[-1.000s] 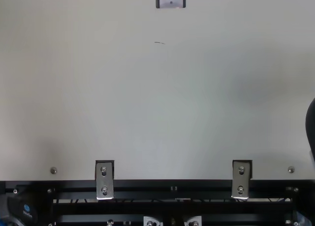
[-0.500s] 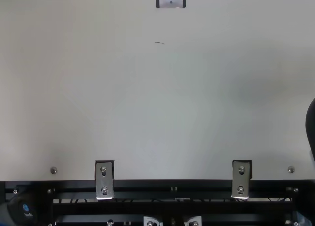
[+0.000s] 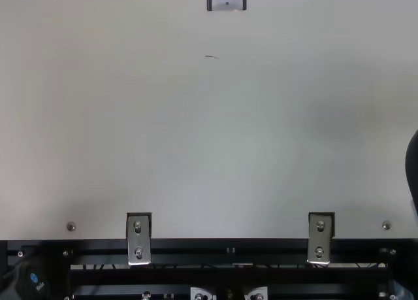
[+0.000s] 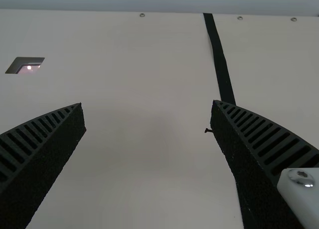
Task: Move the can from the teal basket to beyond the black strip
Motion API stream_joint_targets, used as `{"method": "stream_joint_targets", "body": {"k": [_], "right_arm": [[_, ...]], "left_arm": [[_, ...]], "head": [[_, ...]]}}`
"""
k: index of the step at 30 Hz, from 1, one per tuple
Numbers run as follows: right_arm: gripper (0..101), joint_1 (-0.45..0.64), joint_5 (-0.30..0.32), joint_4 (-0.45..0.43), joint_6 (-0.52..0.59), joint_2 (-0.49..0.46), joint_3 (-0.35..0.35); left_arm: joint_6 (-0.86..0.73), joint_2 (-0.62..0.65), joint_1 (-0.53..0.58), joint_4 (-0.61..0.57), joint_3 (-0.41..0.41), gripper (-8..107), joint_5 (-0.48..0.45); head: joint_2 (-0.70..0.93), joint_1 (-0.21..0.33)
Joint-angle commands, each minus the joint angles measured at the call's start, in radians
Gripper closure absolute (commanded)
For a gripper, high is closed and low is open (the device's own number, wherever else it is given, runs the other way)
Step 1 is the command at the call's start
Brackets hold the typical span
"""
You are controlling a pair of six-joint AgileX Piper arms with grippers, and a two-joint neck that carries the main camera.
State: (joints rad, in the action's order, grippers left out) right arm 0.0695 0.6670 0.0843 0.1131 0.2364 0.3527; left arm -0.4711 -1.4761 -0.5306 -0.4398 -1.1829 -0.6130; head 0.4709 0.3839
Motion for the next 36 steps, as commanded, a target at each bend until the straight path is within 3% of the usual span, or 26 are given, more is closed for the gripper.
{"method": "stream_joint_targets", "body": {"k": [1,11,19,25,36], "right_arm": [[0,0.000,0.000,0.000,0.000,0.000,0.000],[0,0.000,0.000,0.000,0.000,0.000,0.000],[0,0.000,0.000,0.000,0.000,0.000,0.000],[0,0.000,0.000,0.000,0.000,0.000,0.000],[0,0.000,0.000,0.000,0.000,0.000,0.000]], "left_arm": [[0.004,0.050,0.004,-0.014,-0.005,89,-0.135],[0.082,0.139,0.049,-0.048,-0.050,89,-0.450],[0.178,0.160,0.118,-0.054,-0.056,89,-0.597],[0.252,0.156,0.189,-0.032,-0.028,89,-0.607],[0.258,0.154,0.192,-0.030,-0.029,89,-0.607]], "head": [[0.012,0.052],[0.012,0.052],[0.012,0.052],[0.012,0.052],[0.012,0.052]]}}
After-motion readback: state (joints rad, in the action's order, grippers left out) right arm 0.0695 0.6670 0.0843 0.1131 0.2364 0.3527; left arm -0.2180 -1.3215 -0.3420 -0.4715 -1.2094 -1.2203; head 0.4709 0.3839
